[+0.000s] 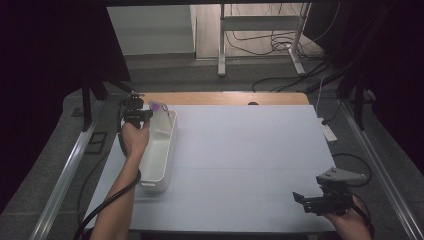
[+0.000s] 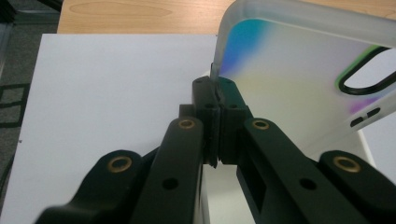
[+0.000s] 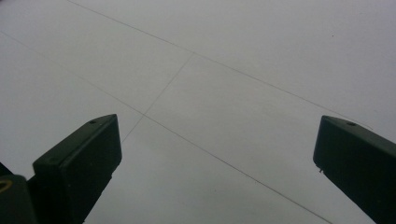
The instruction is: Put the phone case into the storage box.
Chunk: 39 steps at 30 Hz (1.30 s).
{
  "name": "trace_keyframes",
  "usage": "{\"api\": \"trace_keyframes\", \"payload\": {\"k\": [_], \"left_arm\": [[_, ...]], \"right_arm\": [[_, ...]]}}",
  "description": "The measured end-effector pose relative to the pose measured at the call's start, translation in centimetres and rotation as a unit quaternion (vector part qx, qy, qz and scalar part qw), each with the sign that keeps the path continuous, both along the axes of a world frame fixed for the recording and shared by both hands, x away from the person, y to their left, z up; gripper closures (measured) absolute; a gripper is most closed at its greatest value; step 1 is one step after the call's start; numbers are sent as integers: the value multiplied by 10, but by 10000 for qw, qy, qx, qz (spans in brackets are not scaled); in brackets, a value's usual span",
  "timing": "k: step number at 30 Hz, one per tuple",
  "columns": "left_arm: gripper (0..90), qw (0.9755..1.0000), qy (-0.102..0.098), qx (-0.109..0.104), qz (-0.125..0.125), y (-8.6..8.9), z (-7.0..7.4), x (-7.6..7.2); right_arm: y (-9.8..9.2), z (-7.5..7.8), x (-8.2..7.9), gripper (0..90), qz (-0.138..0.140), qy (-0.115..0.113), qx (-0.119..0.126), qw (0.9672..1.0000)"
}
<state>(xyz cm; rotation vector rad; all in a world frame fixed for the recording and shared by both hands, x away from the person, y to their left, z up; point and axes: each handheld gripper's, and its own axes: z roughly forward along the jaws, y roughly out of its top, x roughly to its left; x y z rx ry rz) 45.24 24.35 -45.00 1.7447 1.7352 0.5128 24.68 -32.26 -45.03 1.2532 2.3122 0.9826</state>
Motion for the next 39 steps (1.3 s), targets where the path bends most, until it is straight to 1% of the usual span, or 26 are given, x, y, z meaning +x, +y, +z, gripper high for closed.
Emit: {"api": "trace_keyframes", "payload": {"k": [3, 5, 10, 11, 16, 17, 20, 21, 22, 23, 24, 26, 27, 30, 31, 34, 35, 37, 39], "left_arm": [[875, 10000, 13, 4, -24, -1, -1, 1], [861, 10000, 55, -32, -61, -3, -3, 3], [826, 9999, -14, -81, -65, -3, -3, 3], [801, 9999, -46, -74, -88, -2, -2, 3], [763, 9999, -77, -59, -128, -2, -1, 2], [763, 9998, -99, -71, -152, -1, -1, 2], [725, 9996, -147, -109, -233, -1, 0, 2], [704, 9996, -147, -109, -233, -1, 0, 2], [690, 9994, -179, -68, -289, -2, 0, 1], [687, 9994, -179, -68, -289, -2, 0, 1], [671, 9990, -222, -89, -372, -2, 0, 0], [661, 9988, -259, -102, -396, -2, 0, -1], [646, 9987, -248, -81, -427, -2, 0, -2], [598, 9983, -281, -118, -497, -2, 0, -3], [598, 9980, -312, -92, -549, -1, 1, -4], [550, 9972, -355, -202, -630, 0, 2, -5], [543, 9970, -364, -181, -665, 0, 3, -5], [514, 9963, -402, -227, -728, 0, 4, -6], [493, 9958, -408, -177, -797, 0, 5, -6]], "right_arm": [[0, 0, 0, 10, 1, 1, 11, 10000], [0, 0, 0, 10, 2, -8, 16, 10000], [-1, 0, 0, 10, 9, -21, 23, 10000], [-1, 0, 0, 10, 13, -20, 27, 10000], [0, 0, 0, 10, 18, -14, 23, 10000], [0, 0, 0, 10, 19, -16, 22, 10000], [0, 0, 0, 10, 10, -22, 22, 10000], [0, 0, -1, 11, 10, -27, 26, 10000], [0, 0, -1, 10, 6, -33, 26, 10000], [0, 0, -1, 10, 6, -33, 26, 10000], [0, 0, -1, 11, 8, -34, 24, 10000], [0, 0, -1, 10, 8, -32, 24, 10000], [0, 0, -1, 10, 7, -37, 24, 10000], [-1, 1, -1, 10, 3, -38, 28, 10000], [-1, 1, -1, 10, -1, -42, 28, 10000], [-1, 1, -1, 10, -10, -45, 34, 10000], [-1, 1, -1, 10, -12, -51, 35, 10000], [-1, 1, -1, 10, -14, -52, 33, 10000], [-1, 1, -1, 10, -15, -47, 37, 10000]]}}
